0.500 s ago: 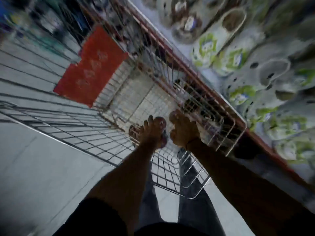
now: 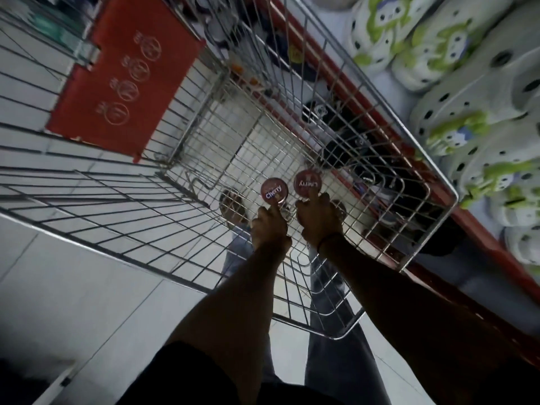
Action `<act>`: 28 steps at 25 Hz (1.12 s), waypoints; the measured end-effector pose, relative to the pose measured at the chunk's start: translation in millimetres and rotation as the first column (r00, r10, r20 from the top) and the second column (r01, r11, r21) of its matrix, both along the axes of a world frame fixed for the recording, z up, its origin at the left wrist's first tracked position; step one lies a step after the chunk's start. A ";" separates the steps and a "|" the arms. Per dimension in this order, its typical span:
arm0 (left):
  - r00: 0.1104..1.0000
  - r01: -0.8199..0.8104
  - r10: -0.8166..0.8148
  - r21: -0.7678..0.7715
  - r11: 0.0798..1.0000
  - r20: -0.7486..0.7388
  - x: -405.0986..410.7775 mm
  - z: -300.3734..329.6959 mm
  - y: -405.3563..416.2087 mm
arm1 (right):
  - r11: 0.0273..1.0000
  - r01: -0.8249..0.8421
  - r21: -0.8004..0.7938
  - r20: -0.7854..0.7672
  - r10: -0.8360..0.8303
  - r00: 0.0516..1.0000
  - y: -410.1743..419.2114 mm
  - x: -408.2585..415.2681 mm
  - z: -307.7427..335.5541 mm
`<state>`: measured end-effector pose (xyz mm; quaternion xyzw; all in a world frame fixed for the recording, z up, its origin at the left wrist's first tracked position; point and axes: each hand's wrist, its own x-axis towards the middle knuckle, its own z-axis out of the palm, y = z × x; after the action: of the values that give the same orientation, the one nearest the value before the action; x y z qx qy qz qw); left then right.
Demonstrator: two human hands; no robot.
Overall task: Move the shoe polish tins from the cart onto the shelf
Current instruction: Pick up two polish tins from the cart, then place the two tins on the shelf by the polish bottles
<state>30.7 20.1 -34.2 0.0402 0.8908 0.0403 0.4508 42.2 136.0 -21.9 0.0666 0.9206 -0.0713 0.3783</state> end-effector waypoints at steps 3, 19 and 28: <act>0.997 -0.029 0.033 0.062 0.998 -0.065 -29.5 41.0 -18.3 | 0.998 0.053 -0.041 -0.009 -0.054 0.999 -0.8 -15.5 43.2; 0.517 0.466 0.434 0.668 0.580 -0.738 -233.6 461.7 7.2 | 0.958 -0.083 -0.276 -0.945 -0.254 0.205 82.1 -187.0 482.0; 0.579 0.719 0.216 0.618 0.319 -0.786 -193.4 512.0 206.2 | 0.864 0.469 -0.185 -0.924 -0.315 0.215 257.8 -87.5 543.2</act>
<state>-162.7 226.3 477.8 0.4564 0.7786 0.4236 -0.0774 -45.3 393.8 521.3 0.2686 0.9197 -0.1272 -0.2565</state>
